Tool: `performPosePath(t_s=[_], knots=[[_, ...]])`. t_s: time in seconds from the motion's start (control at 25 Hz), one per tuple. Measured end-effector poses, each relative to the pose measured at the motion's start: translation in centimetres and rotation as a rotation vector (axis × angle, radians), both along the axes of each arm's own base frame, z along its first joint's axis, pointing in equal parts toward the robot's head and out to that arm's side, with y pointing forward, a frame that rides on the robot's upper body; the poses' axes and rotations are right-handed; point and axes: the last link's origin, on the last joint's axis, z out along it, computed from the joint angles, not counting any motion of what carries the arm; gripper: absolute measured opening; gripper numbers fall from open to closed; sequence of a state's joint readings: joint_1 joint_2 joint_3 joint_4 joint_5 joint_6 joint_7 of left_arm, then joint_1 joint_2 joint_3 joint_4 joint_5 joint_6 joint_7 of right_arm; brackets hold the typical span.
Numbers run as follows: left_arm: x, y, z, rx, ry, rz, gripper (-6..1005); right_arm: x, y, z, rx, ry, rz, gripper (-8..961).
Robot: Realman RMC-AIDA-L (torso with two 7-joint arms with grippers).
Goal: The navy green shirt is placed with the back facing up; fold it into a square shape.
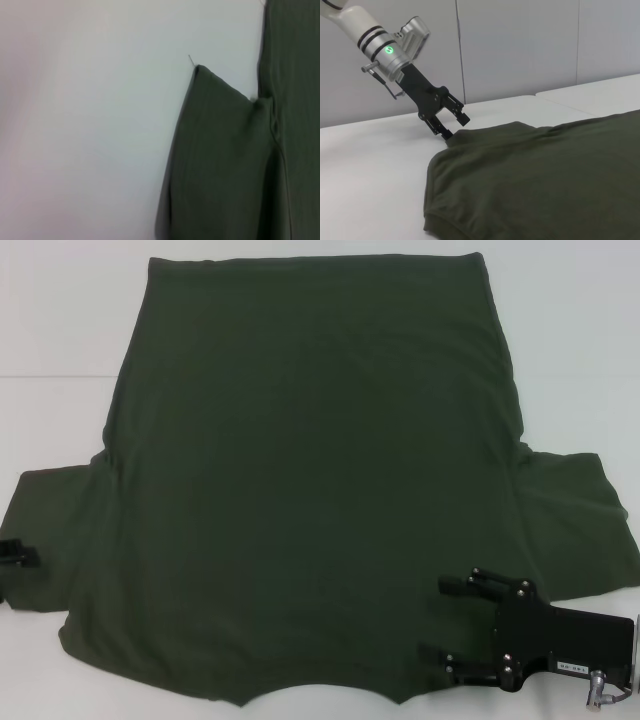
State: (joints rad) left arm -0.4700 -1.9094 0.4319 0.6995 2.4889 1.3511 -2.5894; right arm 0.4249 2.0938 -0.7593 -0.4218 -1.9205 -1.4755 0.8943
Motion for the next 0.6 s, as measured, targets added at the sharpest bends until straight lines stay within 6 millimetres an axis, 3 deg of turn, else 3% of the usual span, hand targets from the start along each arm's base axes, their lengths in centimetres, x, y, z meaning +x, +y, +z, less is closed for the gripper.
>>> performPosePath(t_s=[0.6], knots=[[0.0, 0.26, -0.16, -0.003, 0.019, -0.005, 844, 0.0, 0.0, 0.0, 0.0, 0.0, 0.0, 898]])
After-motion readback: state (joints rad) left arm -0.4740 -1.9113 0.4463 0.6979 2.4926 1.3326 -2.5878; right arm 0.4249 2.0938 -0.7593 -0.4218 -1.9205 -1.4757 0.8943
